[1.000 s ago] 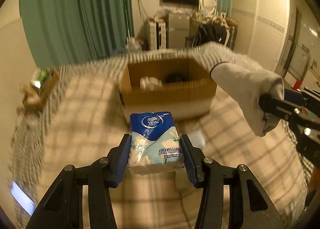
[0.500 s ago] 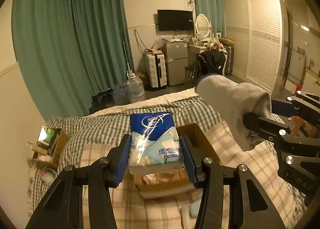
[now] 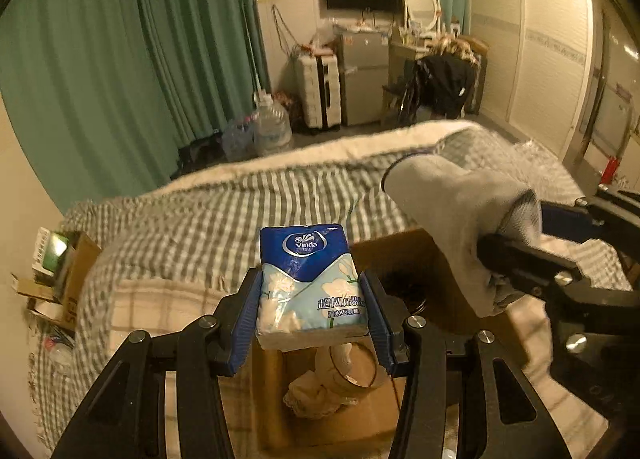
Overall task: Organize objects
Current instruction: 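Lower the tissue pack and sock into the box and open both tools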
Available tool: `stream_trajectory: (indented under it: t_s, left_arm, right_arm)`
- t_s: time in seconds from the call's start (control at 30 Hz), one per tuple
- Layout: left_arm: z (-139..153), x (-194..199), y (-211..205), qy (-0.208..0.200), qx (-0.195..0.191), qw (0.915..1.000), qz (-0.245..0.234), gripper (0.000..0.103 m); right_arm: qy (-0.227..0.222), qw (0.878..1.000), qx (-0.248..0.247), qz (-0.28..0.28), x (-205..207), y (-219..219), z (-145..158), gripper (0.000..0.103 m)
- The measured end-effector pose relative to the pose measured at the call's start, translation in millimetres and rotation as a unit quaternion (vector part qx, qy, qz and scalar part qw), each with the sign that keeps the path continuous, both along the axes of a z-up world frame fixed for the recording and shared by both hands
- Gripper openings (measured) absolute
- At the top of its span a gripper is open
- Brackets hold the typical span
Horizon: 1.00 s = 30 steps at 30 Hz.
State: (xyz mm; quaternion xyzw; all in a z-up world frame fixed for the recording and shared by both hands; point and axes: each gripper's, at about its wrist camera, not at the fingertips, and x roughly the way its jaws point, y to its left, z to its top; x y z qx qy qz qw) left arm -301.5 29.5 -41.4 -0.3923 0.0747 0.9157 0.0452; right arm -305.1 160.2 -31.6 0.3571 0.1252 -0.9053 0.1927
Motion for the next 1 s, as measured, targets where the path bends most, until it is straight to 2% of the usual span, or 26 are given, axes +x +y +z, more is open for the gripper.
stream_trajectory:
  t_s: [0.17, 0.23, 0.37, 0.47, 0.5, 0.53, 0.6, 0.77, 0.83, 0.93, 1.0]
  left_arm:
    - [-40.9, -11.6, 3.3, -0.030, -0.009, 0.9995, -0.007, 0.050]
    - [-53.6, -14.5, 3.6, -0.040, -0.014, 0.9990, -0.011, 0.051]
    - [-55.5, -16.1, 1.9, -0.049, 0.002, 0.9987, -0.012, 0.053]
    - [-44.5, -8.1, 2.3, -0.040, 0.000, 0.9991, -0.012, 0.057]
    - [-38.8, -4.4, 3.0, -0.036, -0.004, 0.9993, -0.011, 0.059]
    - [-30.0, 2.1, 3.7, -0.029, -0.010, 0.9995, -0.009, 0.067]
    - [-15.5, 12.0, 2.8, -0.015, -0.013, 0.9998, -0.007, 0.077]
    - [28.8, 51.3, -0.8, 0.019, -0.006, 0.9998, -0.004, 0.081]
    - [40.1, 67.8, -1.5, 0.028, -0.001, 0.9996, 0.001, 0.092]
    - [49.7, 94.6, -2.8, 0.039, 0.003, 0.9992, 0.009, 0.101]
    - [47.9, 111.1, -3.5, 0.041, 0.005, 0.9991, 0.011, 0.101]
  right_arm:
    - [-0.041, 0.999, -0.003, 0.003, -18.3, 5.3, -49.4, 0.032]
    - [-0.045, 0.999, -0.007, 0.002, -20.5, 8.3, -58.0, 0.032]
    - [-0.048, 0.998, -0.030, 0.002, -16.9, 15.5, -60.9, 0.036]
    - [-0.030, 0.999, -0.043, -0.003, -3.9, 20.3, -41.2, 0.046]
    - [-0.024, 0.999, -0.044, -0.005, -2.4, 20.9, -35.1, 0.056]
    - [-0.017, 0.999, -0.044, -0.010, -1.3, 22.6, -28.6, 0.061]
    - [0.002, 0.999, -0.045, -0.018, 14.2, 25.3, -7.0, 0.062]
    - [0.027, 0.998, -0.042, -0.038, 51.7, 37.8, 42.7, 0.064]
    - [0.036, 0.998, -0.037, -0.045, 71.0, 43.4, 58.9, 0.069]
    - [0.046, 0.997, -0.036, -0.055, 101.6, 53.4, 70.9, 0.076]
    - [0.051, 0.997, -0.026, -0.057, 125.2, 54.0, 70.8, 0.084]
